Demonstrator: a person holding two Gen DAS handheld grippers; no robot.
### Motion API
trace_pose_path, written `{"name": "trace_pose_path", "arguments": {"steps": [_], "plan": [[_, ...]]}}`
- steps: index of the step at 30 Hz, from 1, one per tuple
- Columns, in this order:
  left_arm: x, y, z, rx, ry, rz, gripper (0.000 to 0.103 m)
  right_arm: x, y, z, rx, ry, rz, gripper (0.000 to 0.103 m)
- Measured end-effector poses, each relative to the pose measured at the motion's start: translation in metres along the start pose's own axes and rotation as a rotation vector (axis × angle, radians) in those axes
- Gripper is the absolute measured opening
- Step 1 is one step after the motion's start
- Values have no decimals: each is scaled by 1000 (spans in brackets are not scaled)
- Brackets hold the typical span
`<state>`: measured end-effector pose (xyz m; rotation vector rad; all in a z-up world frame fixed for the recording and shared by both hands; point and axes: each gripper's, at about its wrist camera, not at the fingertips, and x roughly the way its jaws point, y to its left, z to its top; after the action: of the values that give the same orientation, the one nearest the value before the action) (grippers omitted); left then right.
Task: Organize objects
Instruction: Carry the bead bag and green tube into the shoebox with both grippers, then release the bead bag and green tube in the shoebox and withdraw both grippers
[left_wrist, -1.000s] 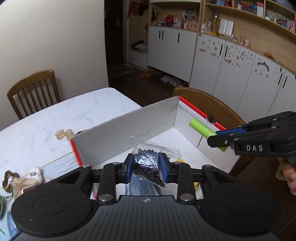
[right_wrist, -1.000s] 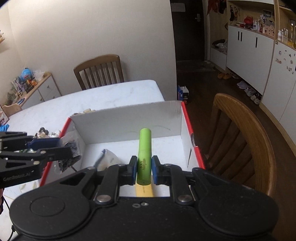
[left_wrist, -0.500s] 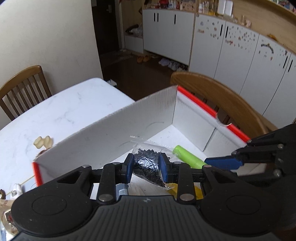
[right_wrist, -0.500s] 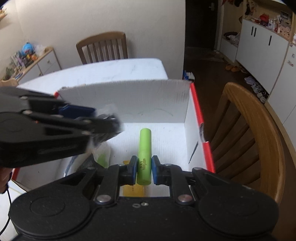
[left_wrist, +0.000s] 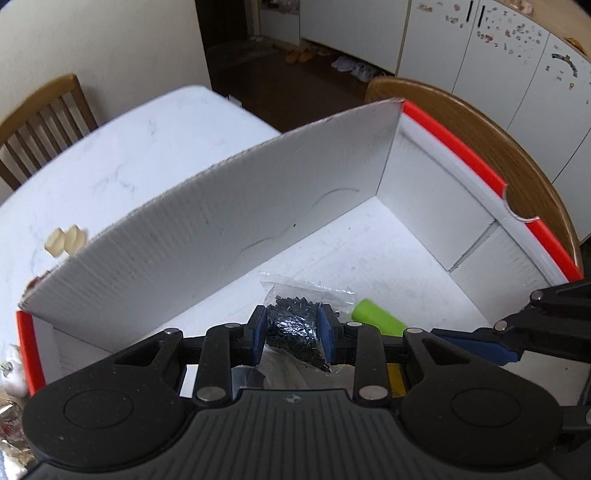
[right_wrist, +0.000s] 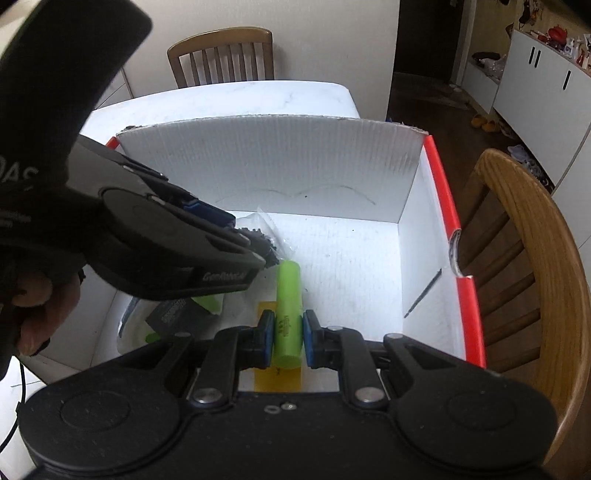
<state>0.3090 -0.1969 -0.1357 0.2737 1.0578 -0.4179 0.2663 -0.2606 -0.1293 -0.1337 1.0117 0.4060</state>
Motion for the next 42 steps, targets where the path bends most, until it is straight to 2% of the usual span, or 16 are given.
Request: {"name": "trace_pose_path", "arguments": {"steps": [9, 16, 17, 20, 21, 36, 40, 42], "plan": [[6, 1, 3, -8, 31, -14, 30, 8, -1, 3, 4, 26, 14, 16], [-4, 7, 0, -37, -5, -22, 30, 4, -5, 5, 23, 23, 21, 20], [-7, 8, -1, -44, -13, -23, 33, 2, -5, 5, 23, 19, 22, 21], [-18, 12, -3, -60, -47, -23, 55, -5, -5, 5, 21, 1, 24, 22], [-23, 12, -4, -64, -62, -24, 57, -7, -5, 5, 20, -6, 25, 22], [-94, 28, -27, -106, -215, -39, 57, -54, 6, 9, 29, -110, 47, 31], [-116, 36, -39, -122, -256, -39, 57, -66, 11, 11, 33, -135, 40, 43], [-127, 41, -46, -130, -279, -38, 57, -71, 12, 11, 38, -144, 46, 44]]}}
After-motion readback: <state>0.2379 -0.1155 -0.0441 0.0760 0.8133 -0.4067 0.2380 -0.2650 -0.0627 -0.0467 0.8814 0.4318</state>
